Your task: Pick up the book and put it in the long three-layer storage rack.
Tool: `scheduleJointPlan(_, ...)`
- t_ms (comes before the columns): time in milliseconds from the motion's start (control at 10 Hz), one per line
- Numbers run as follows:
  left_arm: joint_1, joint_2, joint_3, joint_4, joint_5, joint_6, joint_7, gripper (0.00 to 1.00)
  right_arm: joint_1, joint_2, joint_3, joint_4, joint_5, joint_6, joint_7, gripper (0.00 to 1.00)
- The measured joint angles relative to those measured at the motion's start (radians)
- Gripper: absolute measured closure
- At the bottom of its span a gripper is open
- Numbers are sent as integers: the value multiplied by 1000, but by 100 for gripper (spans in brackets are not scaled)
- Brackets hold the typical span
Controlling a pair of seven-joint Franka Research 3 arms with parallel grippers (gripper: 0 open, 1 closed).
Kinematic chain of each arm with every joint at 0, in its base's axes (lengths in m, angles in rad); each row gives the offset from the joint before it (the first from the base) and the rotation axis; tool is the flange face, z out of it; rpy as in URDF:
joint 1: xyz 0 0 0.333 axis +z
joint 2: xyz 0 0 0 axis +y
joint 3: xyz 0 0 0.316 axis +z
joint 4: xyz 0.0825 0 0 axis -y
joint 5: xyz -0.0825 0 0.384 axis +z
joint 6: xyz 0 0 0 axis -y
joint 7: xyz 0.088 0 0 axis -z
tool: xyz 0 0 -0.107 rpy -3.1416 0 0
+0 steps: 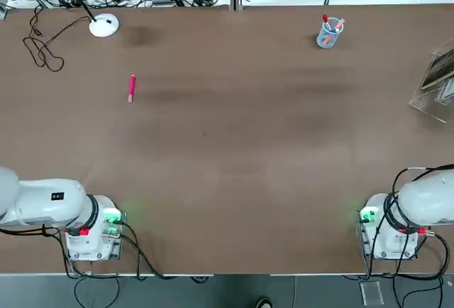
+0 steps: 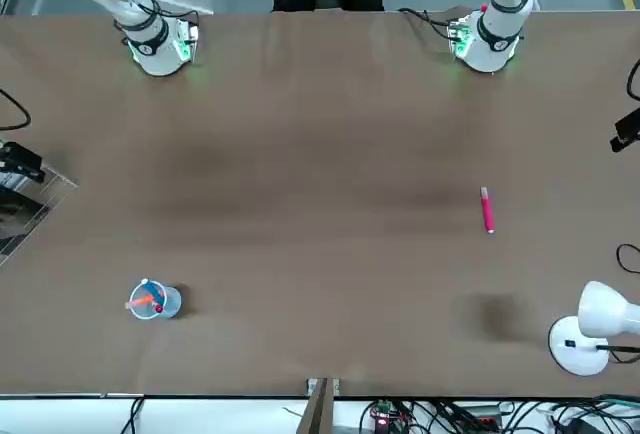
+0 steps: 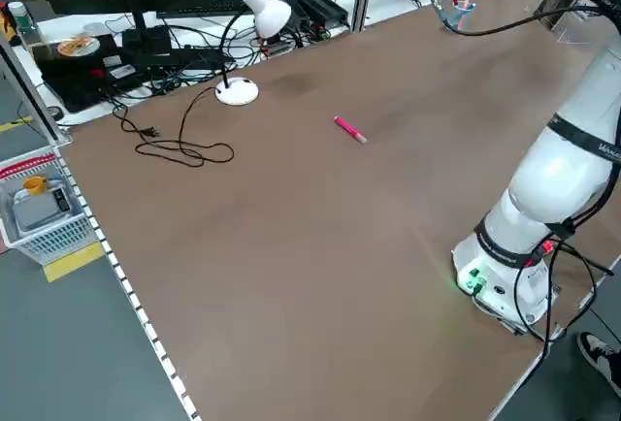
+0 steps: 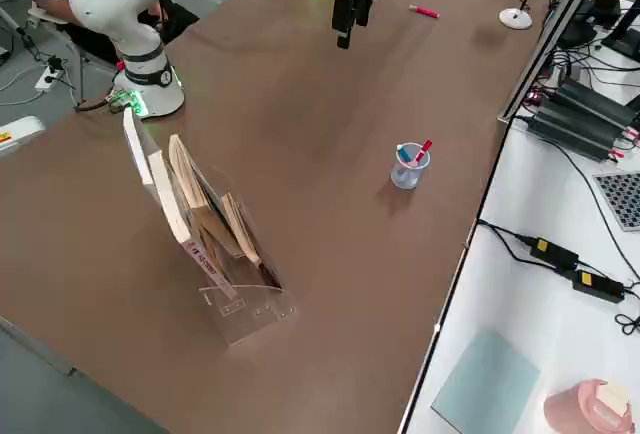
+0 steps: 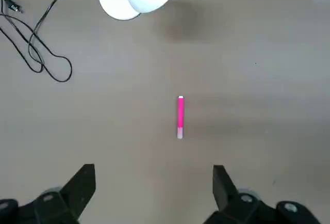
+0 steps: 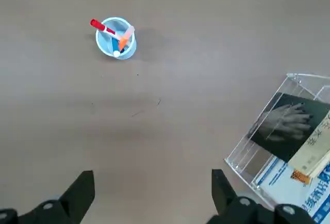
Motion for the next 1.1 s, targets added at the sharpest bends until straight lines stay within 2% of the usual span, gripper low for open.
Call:
scheduleJointPlan(500, 0, 0, 0, 3, 0, -2, 0, 0, 24, -17, 52, 36, -17, -84, 119, 0)
scheduleJointPlan(1100, 0, 0, 0, 3, 0, -3, 0, 0, 21, -20, 46, 38, -20, -93, 121, 0)
